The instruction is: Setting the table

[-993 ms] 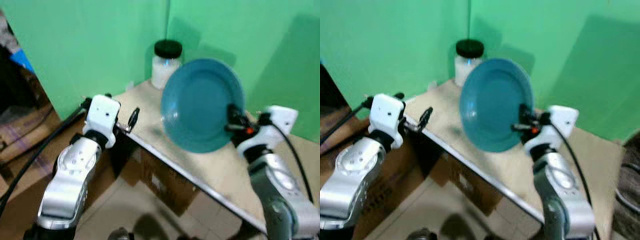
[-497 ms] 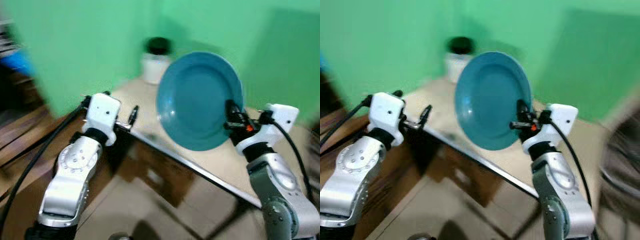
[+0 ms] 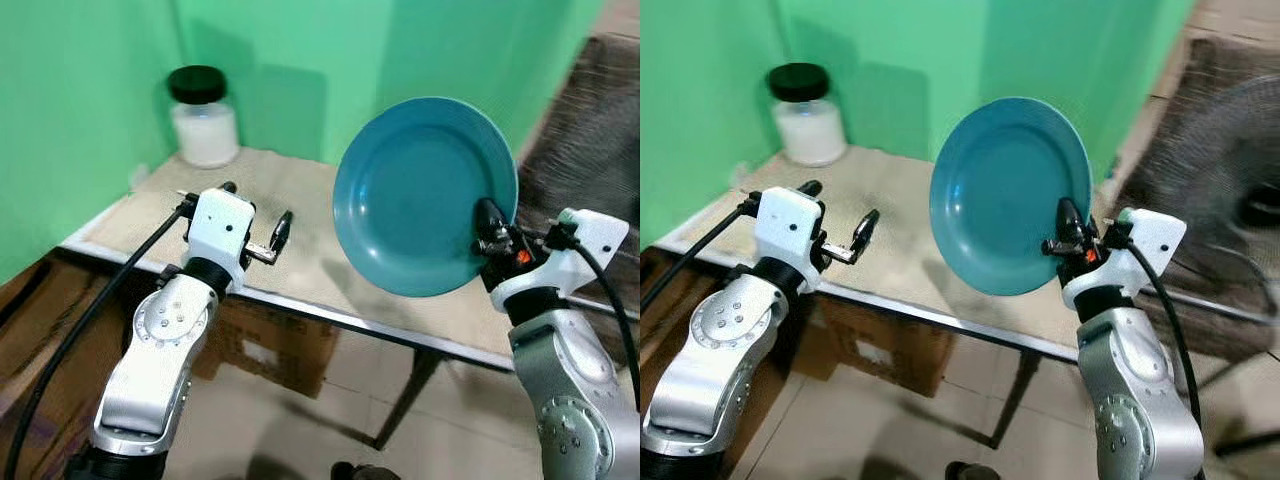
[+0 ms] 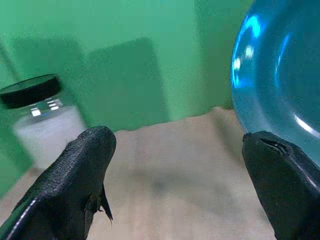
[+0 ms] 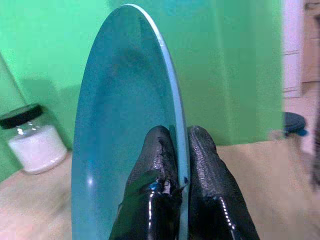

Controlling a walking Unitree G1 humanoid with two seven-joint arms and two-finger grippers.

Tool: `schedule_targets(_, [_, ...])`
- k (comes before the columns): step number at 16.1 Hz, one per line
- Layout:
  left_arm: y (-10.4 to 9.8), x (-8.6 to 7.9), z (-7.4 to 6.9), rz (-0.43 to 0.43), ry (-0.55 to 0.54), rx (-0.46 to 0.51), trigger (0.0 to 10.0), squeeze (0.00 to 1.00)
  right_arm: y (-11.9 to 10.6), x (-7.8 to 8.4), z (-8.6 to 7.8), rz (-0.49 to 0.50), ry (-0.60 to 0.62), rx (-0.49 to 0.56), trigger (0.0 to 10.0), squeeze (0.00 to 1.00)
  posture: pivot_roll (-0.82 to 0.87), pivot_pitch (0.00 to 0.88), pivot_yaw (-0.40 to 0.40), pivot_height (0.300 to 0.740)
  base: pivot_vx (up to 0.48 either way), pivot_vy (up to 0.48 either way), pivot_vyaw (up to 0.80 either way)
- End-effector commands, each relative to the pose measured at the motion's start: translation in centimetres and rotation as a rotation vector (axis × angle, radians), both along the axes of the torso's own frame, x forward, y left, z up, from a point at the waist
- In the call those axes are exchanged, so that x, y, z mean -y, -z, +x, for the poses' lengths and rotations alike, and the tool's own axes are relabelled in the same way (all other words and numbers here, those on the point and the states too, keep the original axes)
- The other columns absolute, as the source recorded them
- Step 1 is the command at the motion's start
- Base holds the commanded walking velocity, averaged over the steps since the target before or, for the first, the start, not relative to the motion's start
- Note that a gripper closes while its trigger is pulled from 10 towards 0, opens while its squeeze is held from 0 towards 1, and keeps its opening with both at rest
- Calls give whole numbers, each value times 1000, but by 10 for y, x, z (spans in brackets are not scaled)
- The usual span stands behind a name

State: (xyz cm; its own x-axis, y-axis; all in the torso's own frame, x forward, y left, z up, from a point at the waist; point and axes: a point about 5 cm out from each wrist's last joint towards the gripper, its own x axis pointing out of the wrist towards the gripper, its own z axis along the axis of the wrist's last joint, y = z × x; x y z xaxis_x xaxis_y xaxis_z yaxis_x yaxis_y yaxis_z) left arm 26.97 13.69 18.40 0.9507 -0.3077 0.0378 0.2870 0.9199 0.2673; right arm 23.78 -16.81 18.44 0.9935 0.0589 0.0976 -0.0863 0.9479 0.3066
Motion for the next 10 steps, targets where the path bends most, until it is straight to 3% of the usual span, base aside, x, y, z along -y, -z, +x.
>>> schedule_targets(1, [-1, -6, 1, 0, -35, -1, 10000, 192, -9, -2, -3, -2, -9, 45, 10000, 0, 71, 0, -49, 740, 0, 0, -800])
schedule_targets(4, [-2, -14, 4, 7, -74, 9, 10000, 157, -10, -6, -1, 0, -26, 42, 10000, 0, 65, 0, -41, 740, 0, 0, -800])
schedule_targets(7, [-1, -15, 1, -3, -72, 0, 10000, 59, -7, -4, -2, 0, -5, 26, 10000, 0, 70, 0, -53, 740, 0, 0, -800])
schedule_targets(10, [-2, -16, 5, -5, -91, 4, 10000, 35, -8, 1, 3, -8, 35, 21, 10000, 0, 58, 0, -49, 740, 0, 0, -800])
